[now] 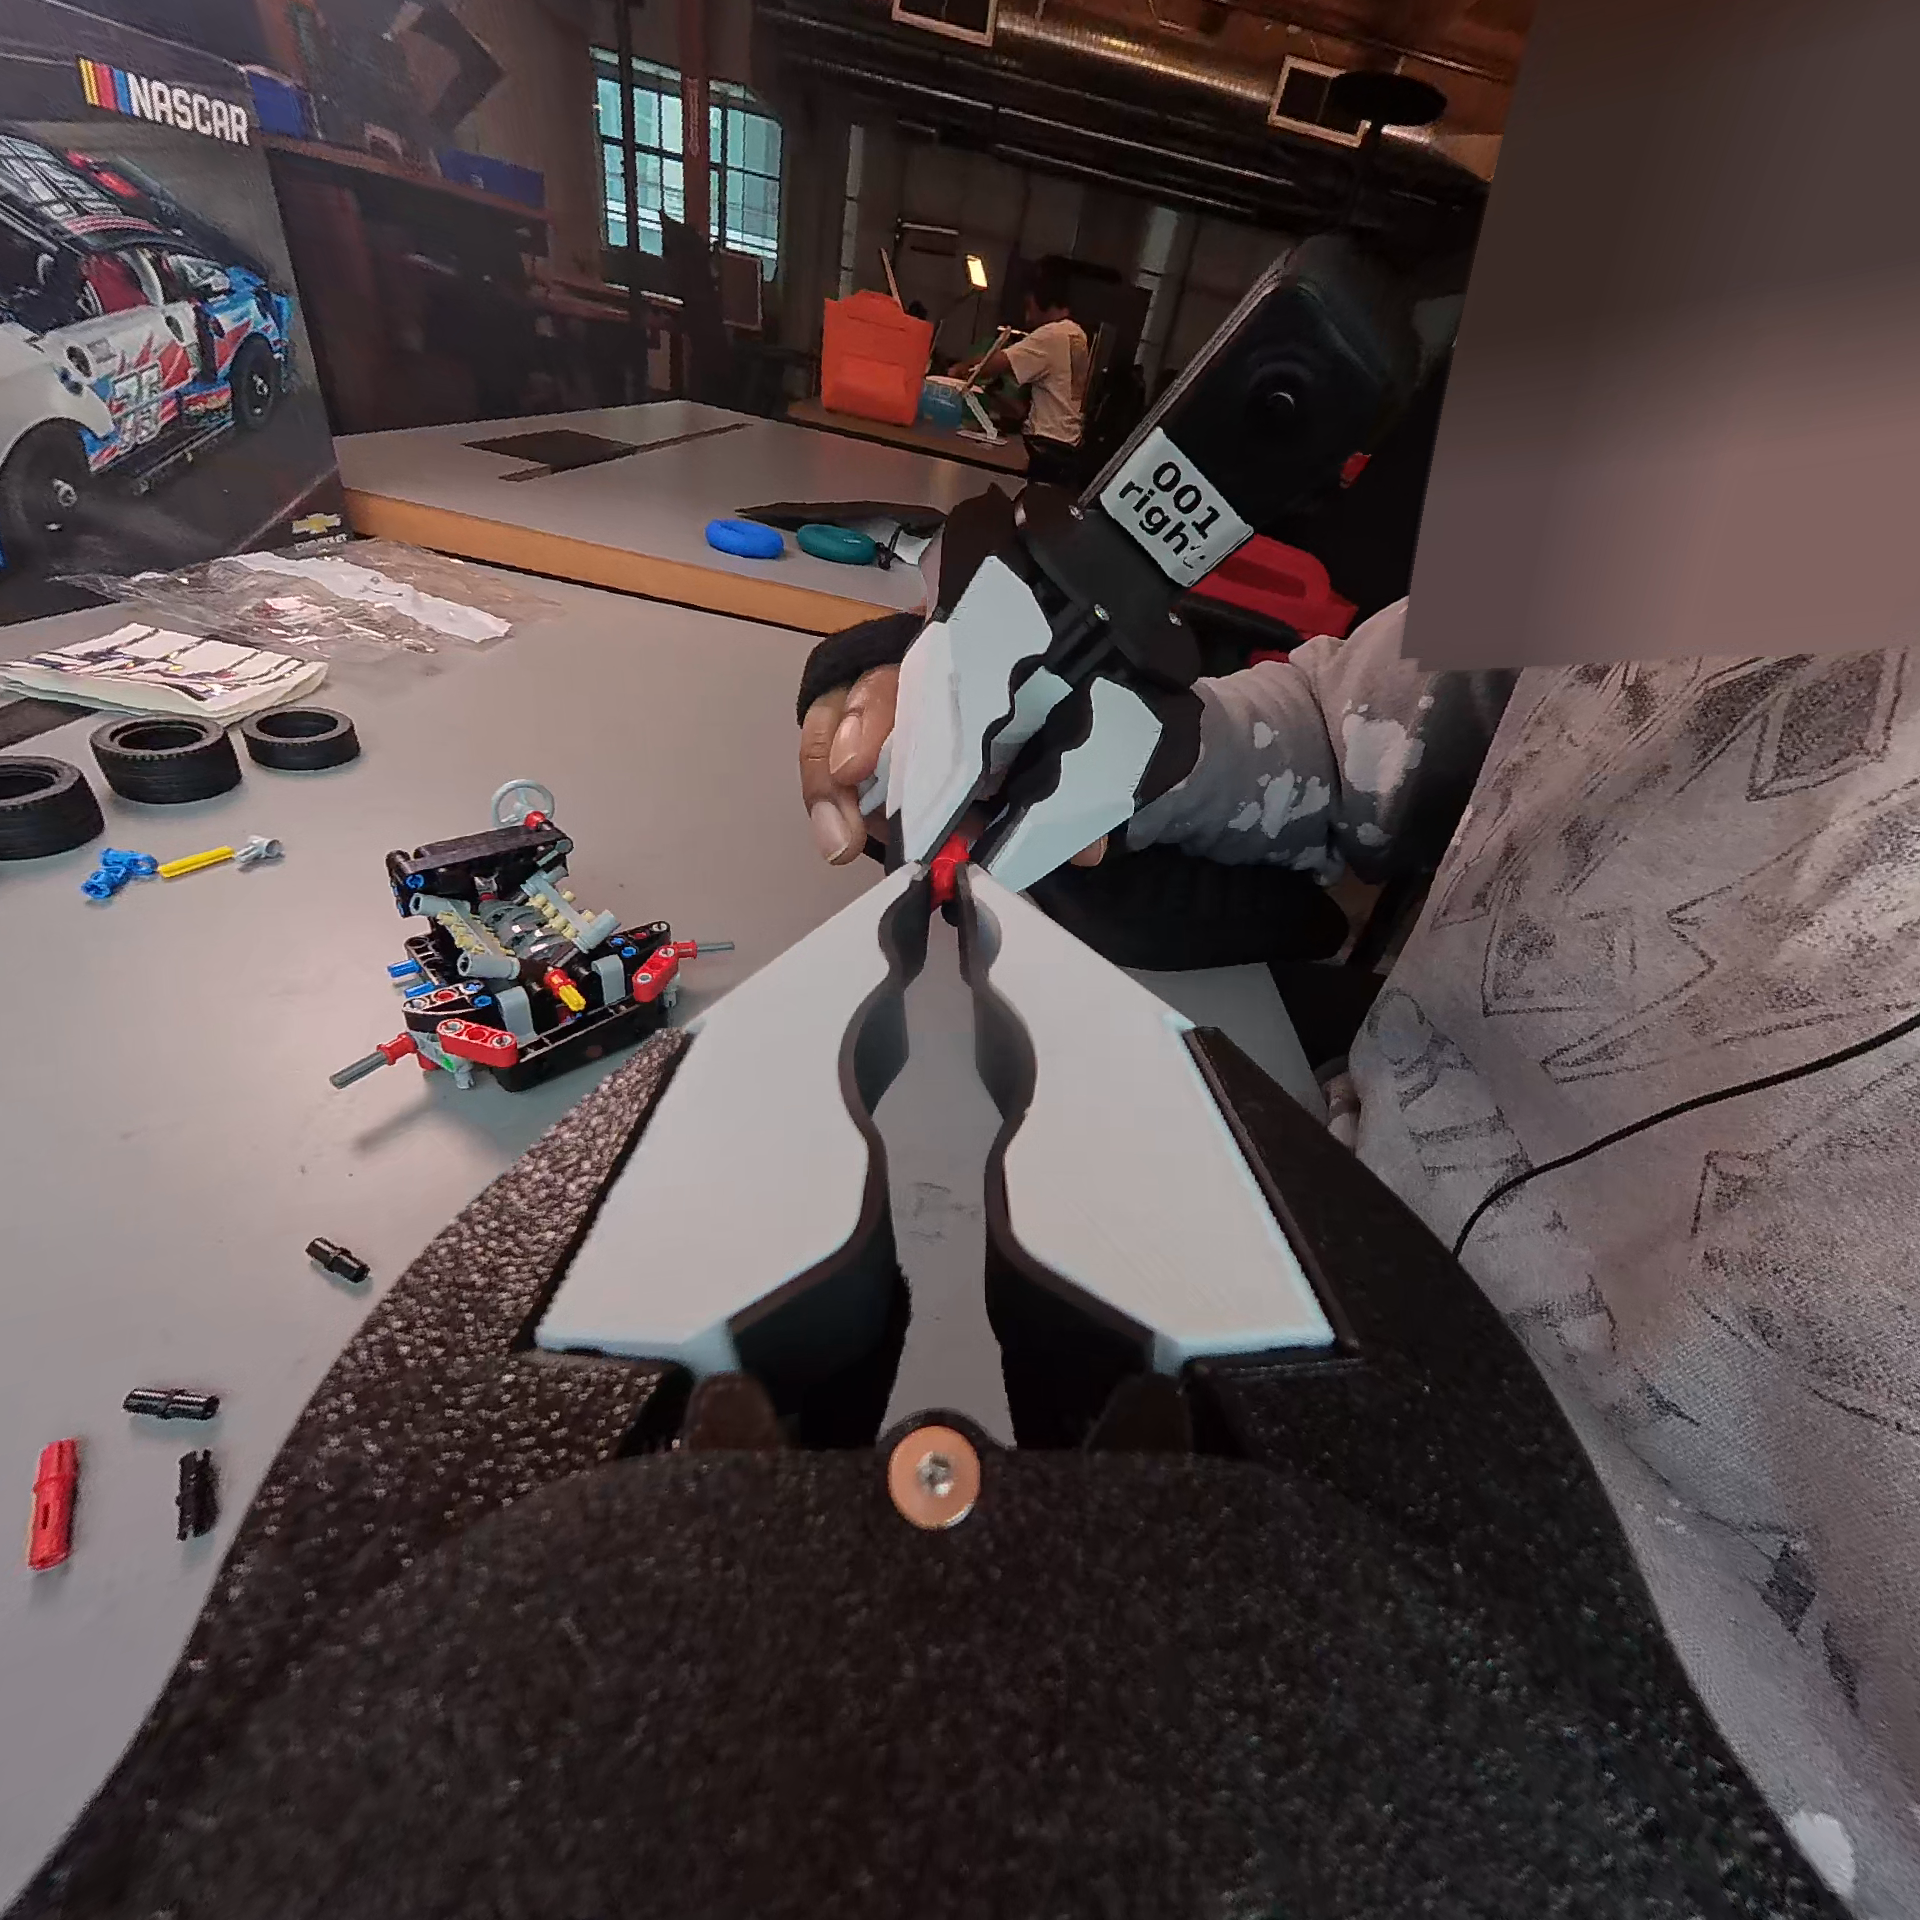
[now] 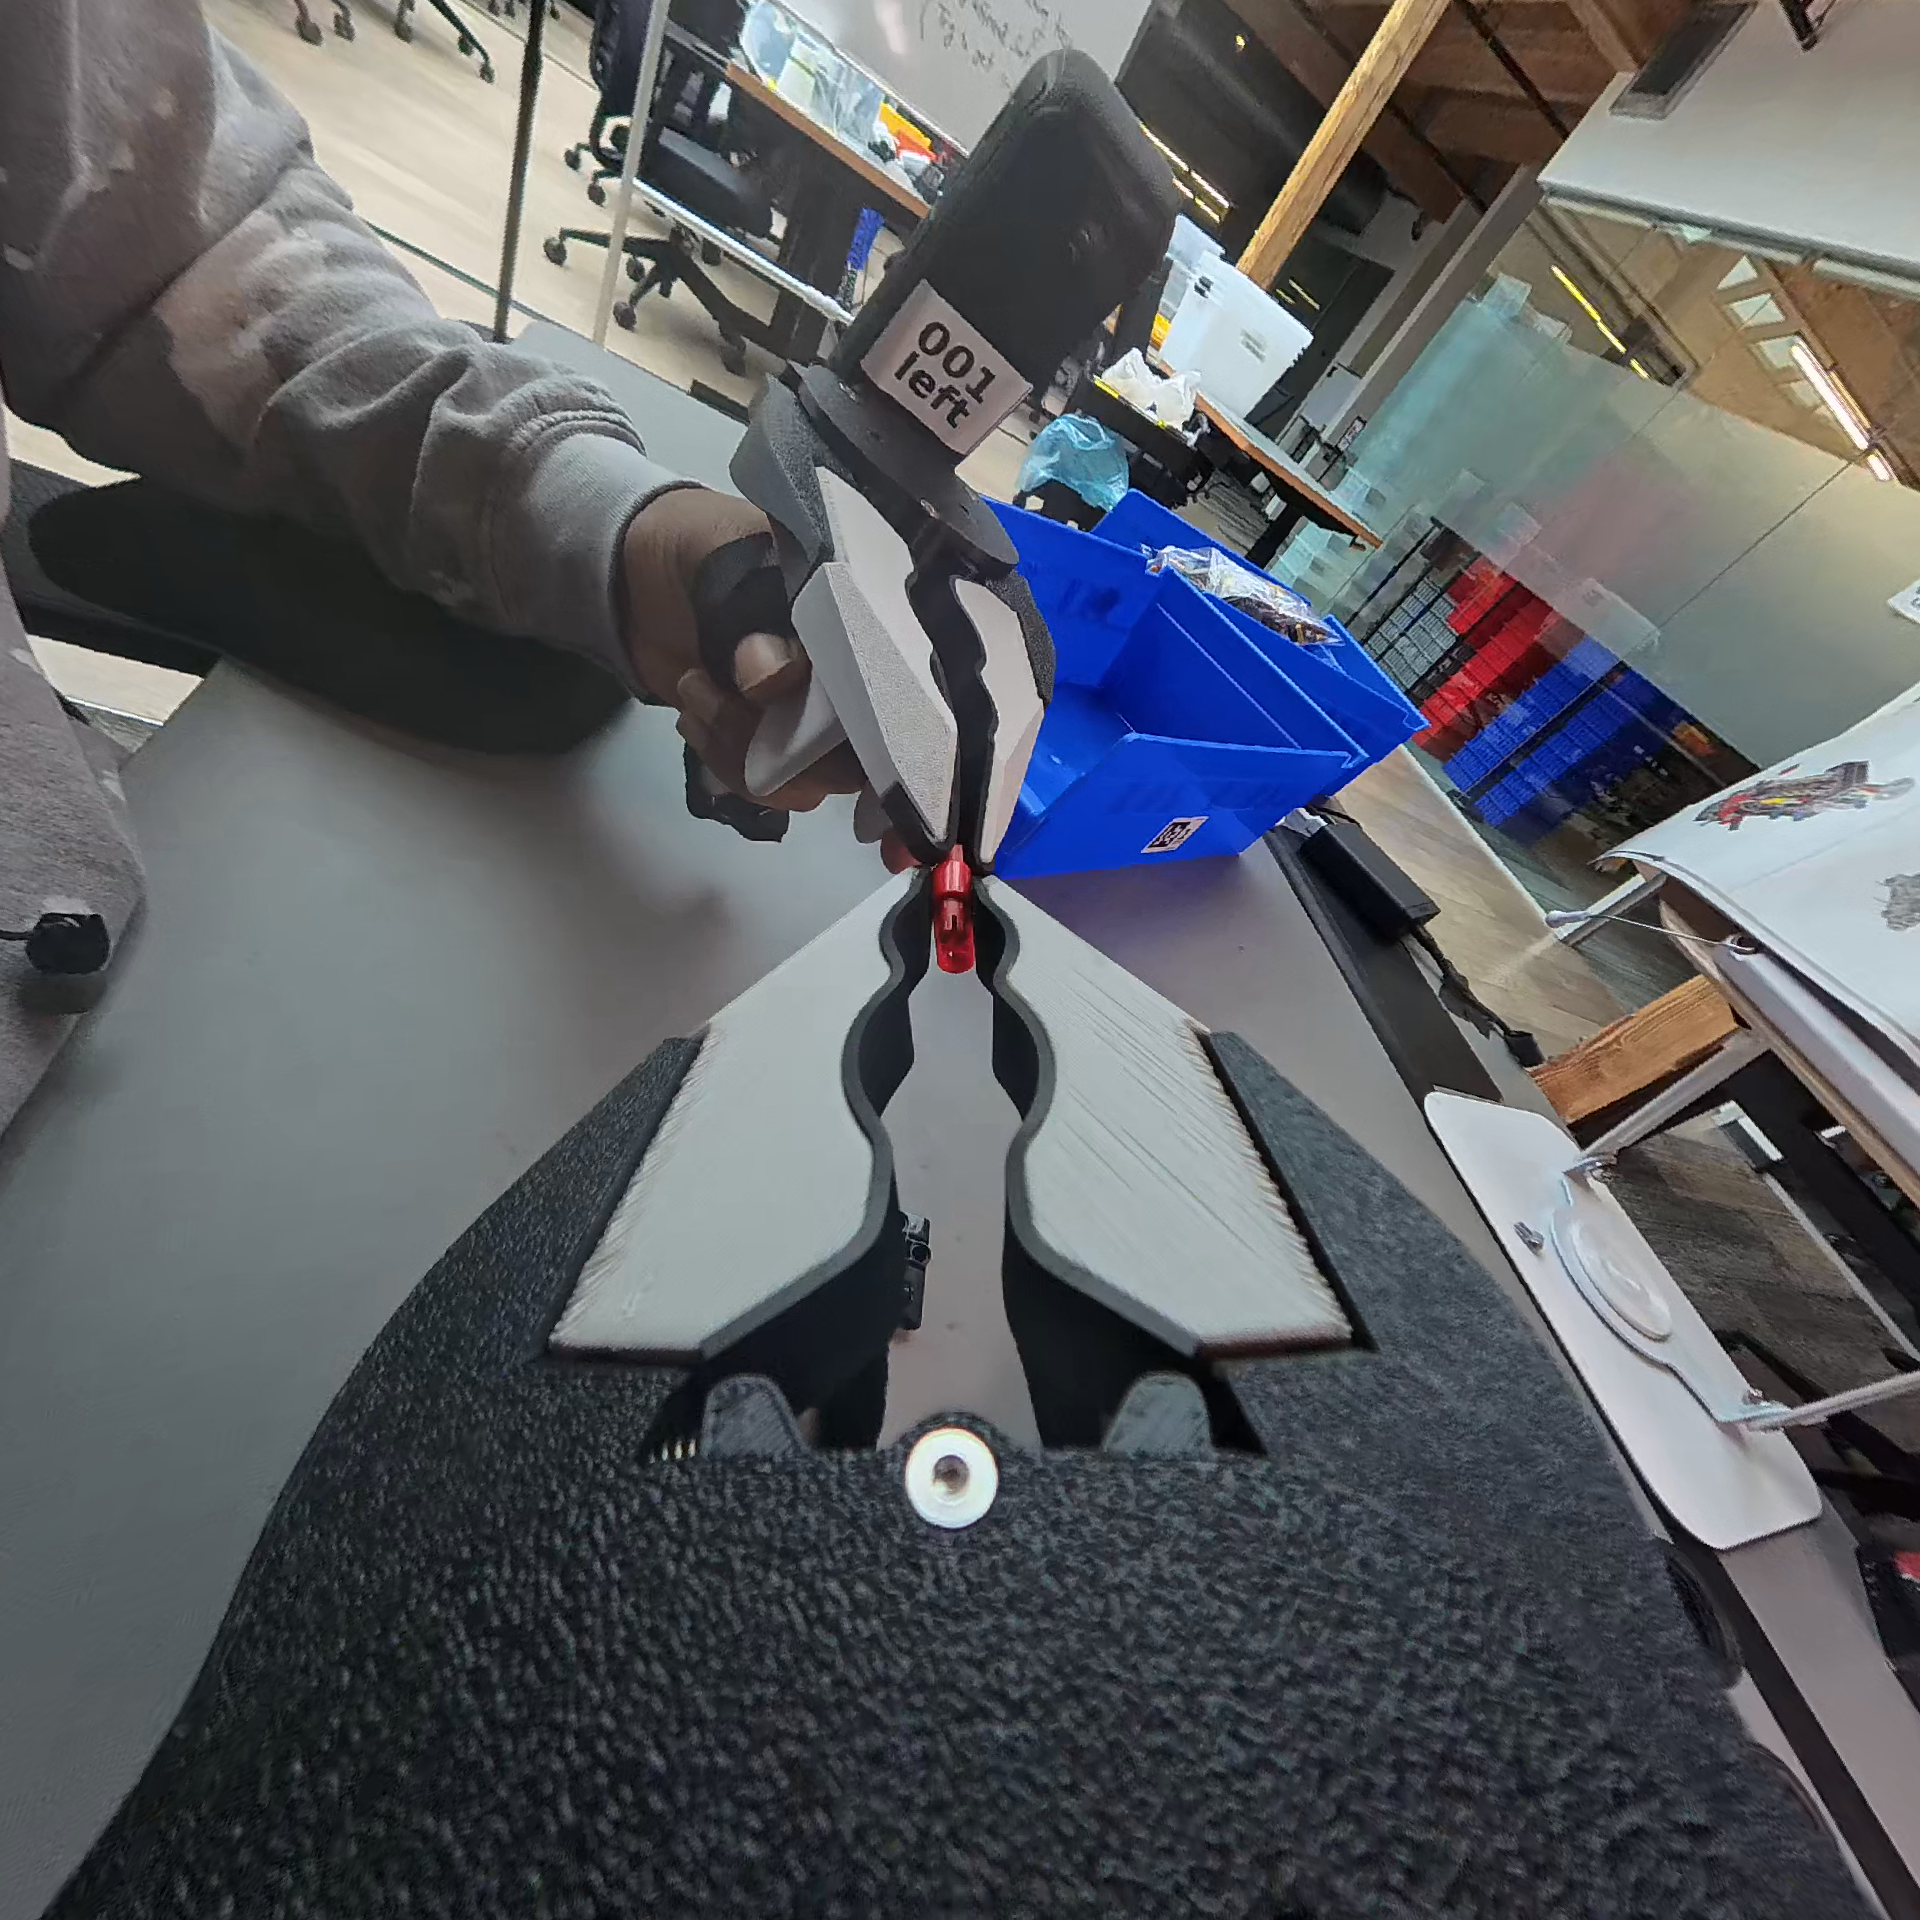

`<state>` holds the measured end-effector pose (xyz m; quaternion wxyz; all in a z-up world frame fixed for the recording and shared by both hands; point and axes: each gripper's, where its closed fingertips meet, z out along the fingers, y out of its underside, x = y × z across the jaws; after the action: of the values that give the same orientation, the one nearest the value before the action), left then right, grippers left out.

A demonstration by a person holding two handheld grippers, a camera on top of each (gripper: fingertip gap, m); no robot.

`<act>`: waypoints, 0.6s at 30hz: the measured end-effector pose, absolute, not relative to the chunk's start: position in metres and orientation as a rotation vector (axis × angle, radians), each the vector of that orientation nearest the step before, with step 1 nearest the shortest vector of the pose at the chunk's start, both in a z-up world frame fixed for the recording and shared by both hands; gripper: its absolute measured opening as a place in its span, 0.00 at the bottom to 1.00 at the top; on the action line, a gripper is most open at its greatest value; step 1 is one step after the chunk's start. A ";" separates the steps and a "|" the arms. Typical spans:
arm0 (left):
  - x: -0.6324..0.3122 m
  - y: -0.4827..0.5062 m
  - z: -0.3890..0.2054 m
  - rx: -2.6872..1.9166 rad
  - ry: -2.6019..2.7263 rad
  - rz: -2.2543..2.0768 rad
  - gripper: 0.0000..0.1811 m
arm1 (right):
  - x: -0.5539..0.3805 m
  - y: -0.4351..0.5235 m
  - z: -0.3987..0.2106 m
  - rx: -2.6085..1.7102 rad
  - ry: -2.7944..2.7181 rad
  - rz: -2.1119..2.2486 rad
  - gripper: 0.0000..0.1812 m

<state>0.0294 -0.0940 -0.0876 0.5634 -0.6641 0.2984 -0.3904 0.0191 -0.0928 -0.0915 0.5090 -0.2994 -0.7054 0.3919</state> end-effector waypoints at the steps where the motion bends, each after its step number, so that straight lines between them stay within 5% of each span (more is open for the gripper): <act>1: 0.029 -0.094 -0.088 -1.563 0.703 -0.907 0.02 | 0.019 -0.093 -0.092 -0.725 -1.694 0.954 0.04; 18: 0.032 -0.102 -0.095 -1.600 0.849 -0.821 0.01 | 0.027 -0.099 -0.097 -0.733 -1.756 1.154 0.04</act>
<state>0.0321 -0.1022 -0.0945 0.5451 -0.6745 0.3579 -0.3461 0.0269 -0.0989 -0.0973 0.4423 -0.2955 -0.7077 0.4651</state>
